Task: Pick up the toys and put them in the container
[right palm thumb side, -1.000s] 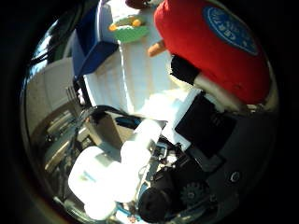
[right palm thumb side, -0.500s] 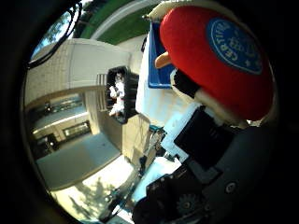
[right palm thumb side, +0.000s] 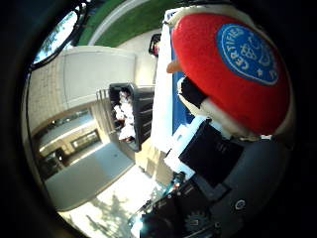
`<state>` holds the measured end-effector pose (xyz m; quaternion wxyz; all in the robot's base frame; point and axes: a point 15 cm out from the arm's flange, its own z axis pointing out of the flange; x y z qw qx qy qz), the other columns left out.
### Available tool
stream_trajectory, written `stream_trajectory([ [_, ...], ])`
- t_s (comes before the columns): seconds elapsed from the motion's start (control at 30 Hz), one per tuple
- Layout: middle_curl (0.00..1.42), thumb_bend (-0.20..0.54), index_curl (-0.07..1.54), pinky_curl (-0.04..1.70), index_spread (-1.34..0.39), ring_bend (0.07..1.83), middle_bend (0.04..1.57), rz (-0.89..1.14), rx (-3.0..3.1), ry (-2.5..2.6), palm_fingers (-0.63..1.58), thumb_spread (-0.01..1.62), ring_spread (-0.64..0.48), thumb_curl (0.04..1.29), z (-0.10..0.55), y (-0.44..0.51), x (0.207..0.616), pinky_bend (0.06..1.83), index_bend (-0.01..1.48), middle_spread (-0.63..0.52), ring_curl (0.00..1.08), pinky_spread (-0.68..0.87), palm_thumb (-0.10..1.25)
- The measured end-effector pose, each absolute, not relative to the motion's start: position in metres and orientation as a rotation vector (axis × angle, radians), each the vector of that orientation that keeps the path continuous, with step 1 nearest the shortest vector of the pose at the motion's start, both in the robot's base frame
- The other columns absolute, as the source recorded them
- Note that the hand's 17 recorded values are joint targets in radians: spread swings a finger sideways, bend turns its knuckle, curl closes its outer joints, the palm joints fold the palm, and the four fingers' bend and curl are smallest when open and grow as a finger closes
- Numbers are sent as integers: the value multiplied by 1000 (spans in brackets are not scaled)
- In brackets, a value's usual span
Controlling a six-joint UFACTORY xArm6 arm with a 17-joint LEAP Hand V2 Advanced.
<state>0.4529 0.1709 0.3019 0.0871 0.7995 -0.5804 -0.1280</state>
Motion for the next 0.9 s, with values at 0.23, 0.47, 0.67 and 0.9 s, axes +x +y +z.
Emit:
stream_trajectory([
  [0.23,541,-28,67,634,-374,626,234,-419,2409,-1656,-169,1200,245,468,299,162,449,870,583,19,422,406,715],
  [0.47,419,-25,113,517,-407,478,139,-459,2414,-1649,-84,1165,290,451,310,126,449,725,372,48,342,460,730],
  [0.67,375,-25,153,451,-380,445,168,-419,2397,-1742,-31,1155,282,444,328,66,457,604,302,55,327,453,736],
  [0.9,364,-28,178,408,-324,439,179,-216,2299,-1718,-9,1145,269,440,331,-46,469,522,266,53,323,437,733],
])
